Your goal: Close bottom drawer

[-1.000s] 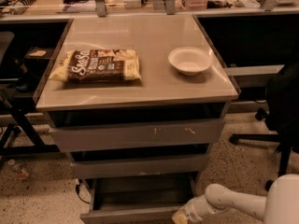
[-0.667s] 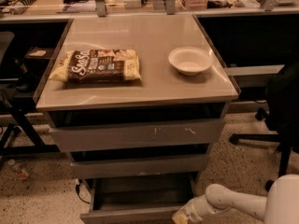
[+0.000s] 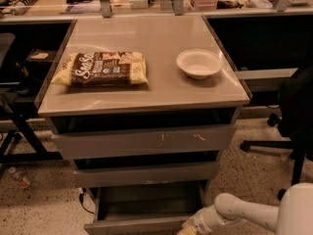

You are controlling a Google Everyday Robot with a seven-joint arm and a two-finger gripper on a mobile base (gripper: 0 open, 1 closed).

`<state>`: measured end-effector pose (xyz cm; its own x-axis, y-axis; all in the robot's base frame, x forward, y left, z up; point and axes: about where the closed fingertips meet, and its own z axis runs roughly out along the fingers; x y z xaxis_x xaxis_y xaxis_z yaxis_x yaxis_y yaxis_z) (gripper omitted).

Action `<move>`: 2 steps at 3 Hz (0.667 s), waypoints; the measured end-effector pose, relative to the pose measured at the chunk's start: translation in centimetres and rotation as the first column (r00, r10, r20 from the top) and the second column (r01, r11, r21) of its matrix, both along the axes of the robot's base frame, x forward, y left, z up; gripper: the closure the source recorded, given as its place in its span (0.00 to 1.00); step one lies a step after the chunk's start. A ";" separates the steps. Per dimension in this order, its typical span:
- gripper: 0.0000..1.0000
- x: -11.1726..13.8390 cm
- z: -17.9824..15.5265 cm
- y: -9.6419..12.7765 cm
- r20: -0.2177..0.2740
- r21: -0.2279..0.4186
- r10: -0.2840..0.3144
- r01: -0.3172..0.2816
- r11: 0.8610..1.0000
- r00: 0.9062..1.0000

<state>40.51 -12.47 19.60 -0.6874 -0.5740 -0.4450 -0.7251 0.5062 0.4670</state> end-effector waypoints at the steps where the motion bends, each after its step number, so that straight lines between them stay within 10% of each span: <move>1: 0.00 0.0 0.0 0.0 0.000 0.000 0.000 0.000 1.000 1.000; 2: 0.00 0.0 0.0 0.0 0.000 0.000 0.000 0.000 1.000 1.000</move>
Offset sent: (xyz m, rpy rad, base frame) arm 0.0000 0.0000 0.0000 0.0000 0.0000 0.0000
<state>40.50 -12.46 19.60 -0.6874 -0.5740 -0.4450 -0.7250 0.5061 0.4671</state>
